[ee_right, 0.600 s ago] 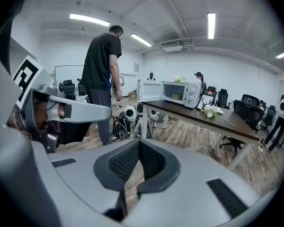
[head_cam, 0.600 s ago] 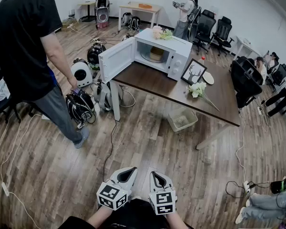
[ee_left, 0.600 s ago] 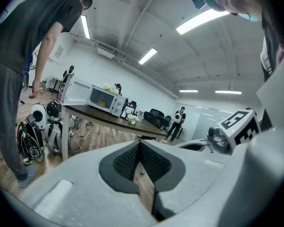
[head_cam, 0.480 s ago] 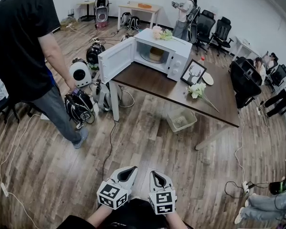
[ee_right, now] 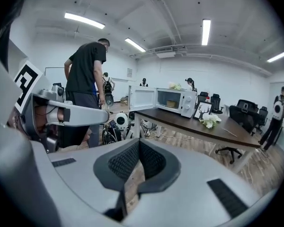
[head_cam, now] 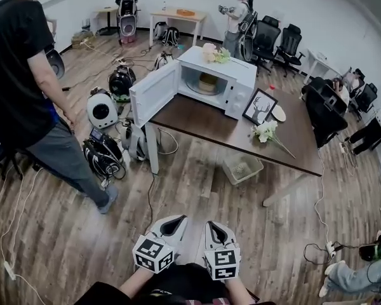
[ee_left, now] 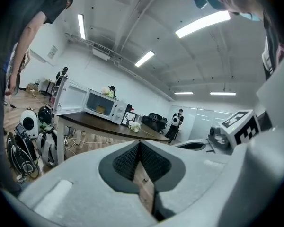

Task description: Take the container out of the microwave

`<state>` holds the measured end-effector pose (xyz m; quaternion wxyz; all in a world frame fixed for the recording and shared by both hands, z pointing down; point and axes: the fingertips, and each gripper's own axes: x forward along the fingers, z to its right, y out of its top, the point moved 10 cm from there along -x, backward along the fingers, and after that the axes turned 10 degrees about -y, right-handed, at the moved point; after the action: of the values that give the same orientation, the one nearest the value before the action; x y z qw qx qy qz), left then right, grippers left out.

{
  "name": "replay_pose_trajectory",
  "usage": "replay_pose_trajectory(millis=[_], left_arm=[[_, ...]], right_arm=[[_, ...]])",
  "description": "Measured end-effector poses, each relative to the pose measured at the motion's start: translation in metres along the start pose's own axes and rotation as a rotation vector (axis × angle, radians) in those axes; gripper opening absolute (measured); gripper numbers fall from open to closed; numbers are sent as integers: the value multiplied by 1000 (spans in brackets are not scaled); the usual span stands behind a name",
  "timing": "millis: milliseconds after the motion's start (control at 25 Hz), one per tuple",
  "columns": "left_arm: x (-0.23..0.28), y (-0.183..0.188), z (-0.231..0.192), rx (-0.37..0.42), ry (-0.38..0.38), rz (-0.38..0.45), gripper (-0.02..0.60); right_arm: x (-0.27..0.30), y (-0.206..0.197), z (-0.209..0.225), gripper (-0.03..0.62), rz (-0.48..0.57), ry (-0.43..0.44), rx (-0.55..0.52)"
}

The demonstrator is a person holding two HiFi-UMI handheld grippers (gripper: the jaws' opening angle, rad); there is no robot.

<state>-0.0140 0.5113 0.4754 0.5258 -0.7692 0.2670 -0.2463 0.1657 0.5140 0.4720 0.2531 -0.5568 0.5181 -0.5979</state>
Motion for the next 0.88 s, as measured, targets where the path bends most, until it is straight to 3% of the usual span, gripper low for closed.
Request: replay_pose_trajectory(millis=[160, 280, 400, 880], left_arm=[[0, 10, -22, 11, -28, -10, 9], [-2, 14, -37, -28, -30, -5, 9], [-3, 19, -47, -22, -32, 1, 9], [18, 30, -82, 3, 52, -13, 9]], right_arm=[[18, 6, -14, 7, -17, 31, 3], [28, 7, -27, 6, -23, 64, -36], [38, 10, -32, 7, -24, 72, 20], [98, 20, -13, 8, -20, 126, 31]])
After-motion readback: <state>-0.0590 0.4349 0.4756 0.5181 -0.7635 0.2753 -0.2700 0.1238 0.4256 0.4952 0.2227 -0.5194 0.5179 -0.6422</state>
